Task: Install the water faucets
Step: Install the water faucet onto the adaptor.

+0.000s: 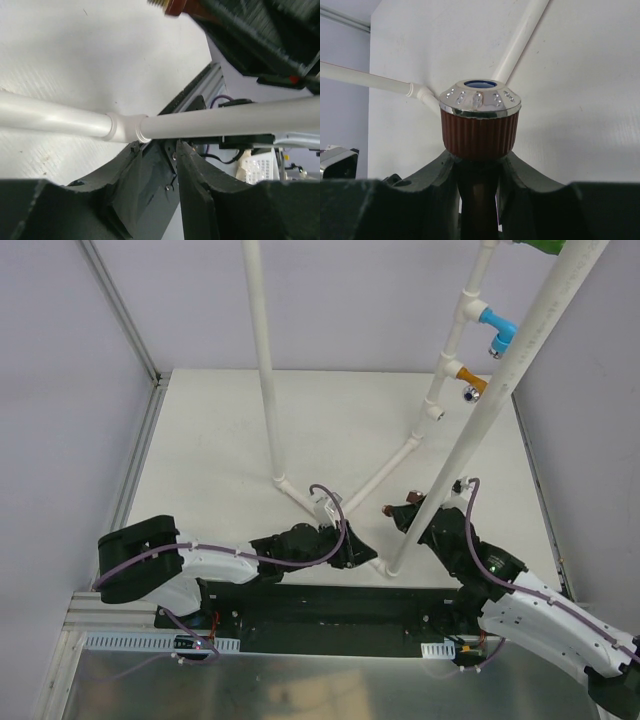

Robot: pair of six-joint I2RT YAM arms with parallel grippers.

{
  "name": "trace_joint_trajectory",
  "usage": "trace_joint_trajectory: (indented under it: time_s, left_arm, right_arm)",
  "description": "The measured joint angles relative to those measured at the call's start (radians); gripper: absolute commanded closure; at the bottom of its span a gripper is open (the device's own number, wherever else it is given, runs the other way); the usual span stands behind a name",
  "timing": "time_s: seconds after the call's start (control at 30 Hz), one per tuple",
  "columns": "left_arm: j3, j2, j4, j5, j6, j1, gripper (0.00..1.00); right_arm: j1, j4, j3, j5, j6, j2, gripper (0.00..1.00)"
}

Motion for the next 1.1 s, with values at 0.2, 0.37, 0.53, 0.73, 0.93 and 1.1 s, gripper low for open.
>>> trace_joint_trajectory:
  time_s: [0.2, 0.37, 0.53, 0.73, 0.93, 1.1]
  left_arm:
    - [0.080, 0.015, -0.069, -0.077, 0.013, 0.014, 0.62]
    - [0.146, 0.078, -0.065, -0.067, 0.017, 0.019, 0.63]
    - [0.136, 0.098, -0.054, -0.045, 0.008, 0.019, 0.64]
    - [0.047, 0.065, -0.043, -0.046, 0.001, 0.019, 0.64]
    - [-0.046, -0.047, -0.063, -0.072, -0.002, 0.019, 0.63]
    - [-0.093, -0.151, -0.121, -0.113, 0.000, 0.019, 0.59]
  right_arm:
    - [0.001, 0.107, -0.086, -0.072, 0.006, -0.046, 1.00]
    - [0.002, 0.149, -0.102, -0.113, 0.040, -0.078, 1.00]
    - [0.057, 0.154, -0.105, -0.101, 0.076, -0.092, 1.00]
    - [0.255, 0.157, -0.105, -0.014, 0.108, -0.078, 1.00]
    - [0.465, 0.174, -0.103, 0.143, 0.150, -0.019, 1.00]
    - [0.636, 0.192, -0.060, 0.338, 0.187, 0.091, 1.00]
